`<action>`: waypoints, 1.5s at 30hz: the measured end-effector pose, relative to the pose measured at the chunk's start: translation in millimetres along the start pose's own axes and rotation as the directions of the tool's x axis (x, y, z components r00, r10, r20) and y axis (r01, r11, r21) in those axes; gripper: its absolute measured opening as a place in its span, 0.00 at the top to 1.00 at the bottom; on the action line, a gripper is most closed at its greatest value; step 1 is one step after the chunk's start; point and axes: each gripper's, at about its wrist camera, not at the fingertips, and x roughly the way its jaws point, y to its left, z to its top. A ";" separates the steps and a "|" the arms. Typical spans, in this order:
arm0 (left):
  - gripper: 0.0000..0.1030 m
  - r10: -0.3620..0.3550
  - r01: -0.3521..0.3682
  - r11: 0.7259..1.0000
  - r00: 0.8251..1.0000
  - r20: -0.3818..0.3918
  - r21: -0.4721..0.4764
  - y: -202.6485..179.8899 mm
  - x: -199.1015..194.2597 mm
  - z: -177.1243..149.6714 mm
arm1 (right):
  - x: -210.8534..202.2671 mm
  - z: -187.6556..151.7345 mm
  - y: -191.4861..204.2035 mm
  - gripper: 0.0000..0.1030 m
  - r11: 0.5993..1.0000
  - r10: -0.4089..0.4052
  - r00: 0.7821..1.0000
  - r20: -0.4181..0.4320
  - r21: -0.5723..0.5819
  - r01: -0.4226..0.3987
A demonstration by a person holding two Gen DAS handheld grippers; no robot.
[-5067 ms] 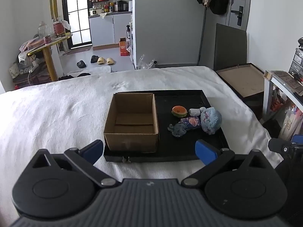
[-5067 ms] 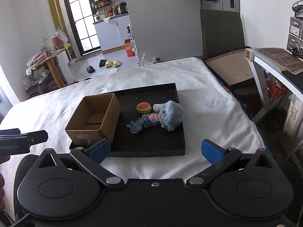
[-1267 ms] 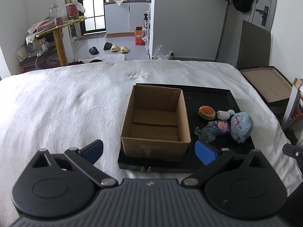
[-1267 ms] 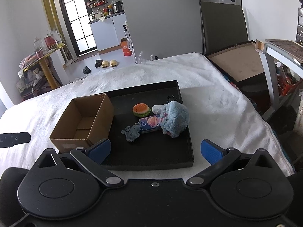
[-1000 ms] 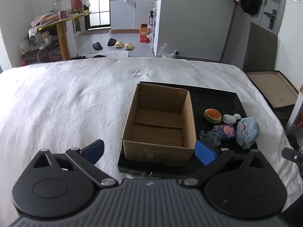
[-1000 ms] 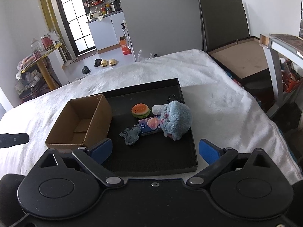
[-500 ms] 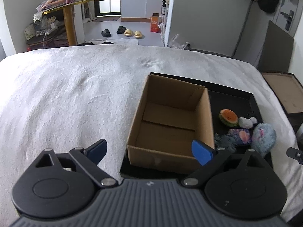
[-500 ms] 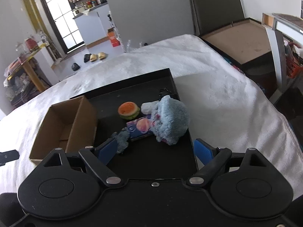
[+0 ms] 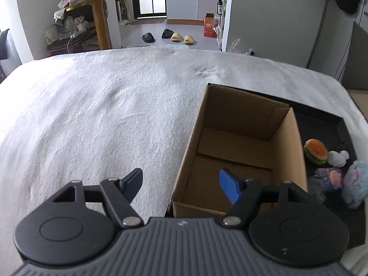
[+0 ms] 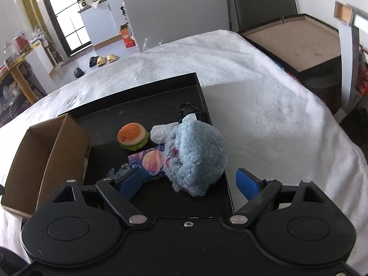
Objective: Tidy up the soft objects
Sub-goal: 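Reach the right gripper to the light-blue fluffy plush and close on it, then carry the blue plush over the cardboard box and open the right gripper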
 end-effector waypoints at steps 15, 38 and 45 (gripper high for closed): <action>0.60 -0.027 0.026 0.999 0.999 -0.022 -0.045 4.4 31.3 -7.0 | 47.6 12.5 -17.5 0.14 0.997 -0.029 0.998 0.054 0.075 0.025; 0.88 -0.154 0.156 0.984 0.988 0.027 -0.084 14.1 18.7 -15.3 | 1.5 8.8 12.1 0.54 0.999 -0.008 0.994 0.110 -0.049 0.014; 0.88 -0.142 0.145 0.983 0.989 0.034 -0.109 19.5 20.0 -16.9 | -15.0 20.5 44.4 0.54 0.995 0.070 0.989 0.131 -0.086 -0.059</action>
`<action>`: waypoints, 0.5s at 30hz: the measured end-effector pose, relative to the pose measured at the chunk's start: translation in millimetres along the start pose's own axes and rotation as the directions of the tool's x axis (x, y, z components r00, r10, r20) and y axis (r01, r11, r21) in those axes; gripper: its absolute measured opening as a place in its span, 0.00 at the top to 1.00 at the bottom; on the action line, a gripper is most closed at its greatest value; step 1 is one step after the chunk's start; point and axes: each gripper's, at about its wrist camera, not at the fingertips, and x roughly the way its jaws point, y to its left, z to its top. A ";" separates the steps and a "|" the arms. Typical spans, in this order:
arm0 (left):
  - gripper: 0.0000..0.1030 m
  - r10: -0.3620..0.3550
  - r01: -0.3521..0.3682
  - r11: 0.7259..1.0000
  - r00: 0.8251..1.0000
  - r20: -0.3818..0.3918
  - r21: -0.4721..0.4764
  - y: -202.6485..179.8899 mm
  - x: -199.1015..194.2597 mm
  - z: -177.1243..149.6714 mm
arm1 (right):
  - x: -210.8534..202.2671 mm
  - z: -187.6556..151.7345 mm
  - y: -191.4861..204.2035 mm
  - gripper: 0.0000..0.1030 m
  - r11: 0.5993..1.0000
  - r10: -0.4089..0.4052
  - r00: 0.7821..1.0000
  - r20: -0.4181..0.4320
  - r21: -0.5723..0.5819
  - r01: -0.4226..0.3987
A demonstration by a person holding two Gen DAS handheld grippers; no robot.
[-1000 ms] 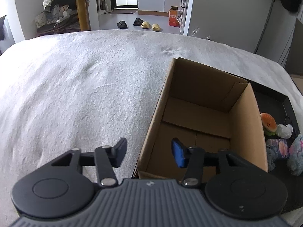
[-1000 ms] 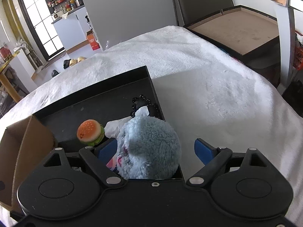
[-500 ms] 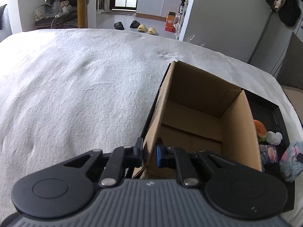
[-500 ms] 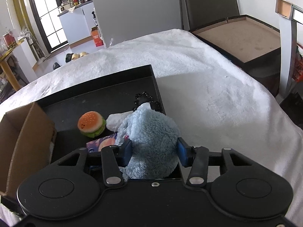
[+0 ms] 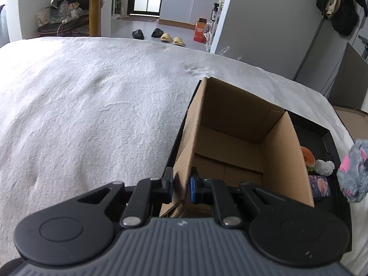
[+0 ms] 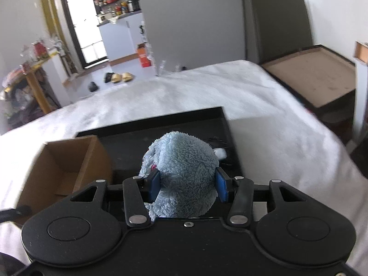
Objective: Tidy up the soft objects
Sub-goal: 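Carry the blue plush over the cardboard box and open the right gripper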
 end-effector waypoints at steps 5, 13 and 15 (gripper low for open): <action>0.88 0.006 -0.006 1.000 1.000 -0.022 -0.016 3.8 2.8 -0.9 | -6.2 12.6 26.3 0.54 0.998 0.057 0.998 0.014 -0.036 -0.057; 0.88 -0.009 0.008 1.000 1.000 -0.016 -0.019 7.9 2.2 -2.5 | -2.4 22.0 73.9 0.54 0.984 0.149 0.988 -0.030 -0.089 -0.151; 0.88 -0.011 0.010 1.000 1.000 -0.017 -0.026 8.7 3.1 -1.8 | -1.5 21.7 85.9 0.54 0.979 0.169 0.985 -0.040 -0.107 -0.172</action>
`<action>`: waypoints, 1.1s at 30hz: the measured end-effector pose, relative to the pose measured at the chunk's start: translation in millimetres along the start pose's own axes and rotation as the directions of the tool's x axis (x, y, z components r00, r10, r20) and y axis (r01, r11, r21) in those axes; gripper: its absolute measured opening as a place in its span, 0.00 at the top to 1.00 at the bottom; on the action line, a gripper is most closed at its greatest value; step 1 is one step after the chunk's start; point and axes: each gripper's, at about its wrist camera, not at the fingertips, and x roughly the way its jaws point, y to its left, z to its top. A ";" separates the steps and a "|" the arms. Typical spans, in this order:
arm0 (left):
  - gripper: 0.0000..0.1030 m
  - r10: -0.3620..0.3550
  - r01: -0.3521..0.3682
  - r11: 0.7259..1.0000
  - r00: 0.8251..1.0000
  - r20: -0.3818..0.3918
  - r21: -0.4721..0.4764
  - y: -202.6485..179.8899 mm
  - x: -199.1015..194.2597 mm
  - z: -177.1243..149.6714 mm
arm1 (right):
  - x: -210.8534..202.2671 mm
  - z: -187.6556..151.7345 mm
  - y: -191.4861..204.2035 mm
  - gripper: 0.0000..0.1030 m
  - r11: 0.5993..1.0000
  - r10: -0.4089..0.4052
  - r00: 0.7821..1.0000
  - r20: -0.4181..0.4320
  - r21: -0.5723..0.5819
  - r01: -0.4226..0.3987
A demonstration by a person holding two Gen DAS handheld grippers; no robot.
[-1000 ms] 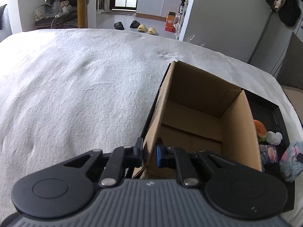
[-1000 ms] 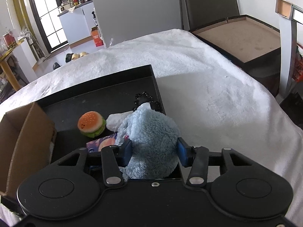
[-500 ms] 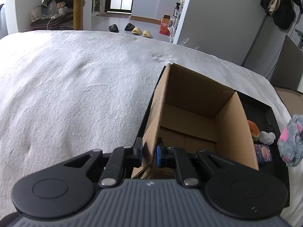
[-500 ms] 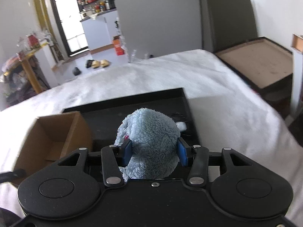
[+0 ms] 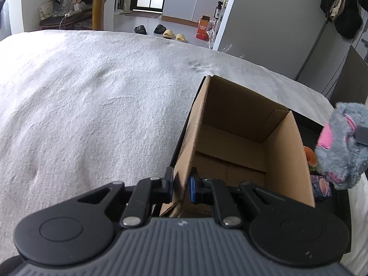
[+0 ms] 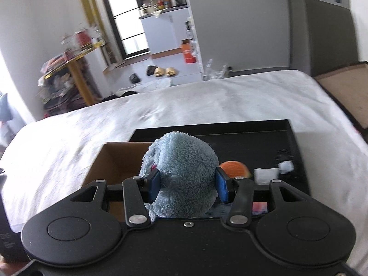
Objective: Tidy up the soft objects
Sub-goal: 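Carry the blue plush over the cardboard box and open the right gripper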
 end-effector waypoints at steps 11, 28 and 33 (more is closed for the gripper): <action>0.87 -0.036 0.037 0.997 0.999 0.012 -0.063 11.7 1.1 2.3 | 15.3 -4.8 49.7 0.53 0.995 0.066 0.996 -0.056 -0.071 -0.070; 0.86 -0.064 0.061 0.989 0.998 -0.018 -0.135 21.3 -12.2 0.0 | 53.1 -21.4 97.0 0.53 0.987 0.125 0.976 -0.177 -0.082 -0.141; 0.86 -0.058 0.055 0.989 0.998 -0.019 -0.138 20.6 -11.4 0.5 | 60.4 -28.4 101.1 0.53 0.986 0.143 0.966 -0.215 -0.056 -0.158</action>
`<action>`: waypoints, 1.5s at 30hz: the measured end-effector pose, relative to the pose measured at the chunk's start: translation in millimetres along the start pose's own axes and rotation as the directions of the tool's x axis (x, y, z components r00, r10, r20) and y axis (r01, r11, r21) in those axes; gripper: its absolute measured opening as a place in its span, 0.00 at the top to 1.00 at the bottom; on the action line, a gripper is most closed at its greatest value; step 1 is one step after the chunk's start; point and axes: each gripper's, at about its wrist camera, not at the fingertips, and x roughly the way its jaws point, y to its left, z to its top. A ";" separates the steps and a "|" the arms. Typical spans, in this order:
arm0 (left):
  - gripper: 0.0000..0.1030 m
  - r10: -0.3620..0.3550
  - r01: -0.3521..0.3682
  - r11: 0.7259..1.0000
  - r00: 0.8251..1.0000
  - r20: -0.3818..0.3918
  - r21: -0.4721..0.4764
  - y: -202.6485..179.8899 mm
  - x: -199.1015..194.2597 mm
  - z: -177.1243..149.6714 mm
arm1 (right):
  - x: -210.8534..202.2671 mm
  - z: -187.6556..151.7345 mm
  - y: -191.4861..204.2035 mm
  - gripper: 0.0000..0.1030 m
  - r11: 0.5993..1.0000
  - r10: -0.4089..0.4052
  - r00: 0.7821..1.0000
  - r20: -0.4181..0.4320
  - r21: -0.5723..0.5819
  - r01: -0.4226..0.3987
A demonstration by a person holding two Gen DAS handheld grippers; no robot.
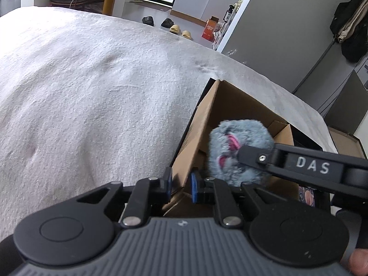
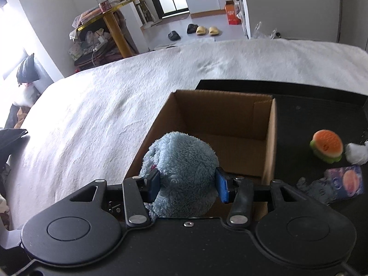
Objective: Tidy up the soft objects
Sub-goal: 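Carry the blue plush over the cardboard box and open the right gripper, then move the right gripper to the grey denim plush and grasp it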
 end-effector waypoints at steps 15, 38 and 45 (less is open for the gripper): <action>0.77 0.065 -0.065 0.997 0.998 0.002 0.052 -7.9 -1.2 0.8 | -0.2 -7.9 -7.8 0.31 0.997 0.041 0.997 -0.063 0.071 -0.037; 0.27 0.213 -0.220 0.963 0.975 0.061 0.155 -41.6 -9.5 4.0 | -65.0 -23.0 -90.1 0.25 0.989 -0.078 0.995 0.065 0.130 0.069; 0.21 0.256 -0.265 0.944 0.964 0.074 0.195 -55.8 -5.9 4.2 | -66.1 -21.6 -123.7 0.15 0.980 -0.148 0.984 0.095 0.149 0.133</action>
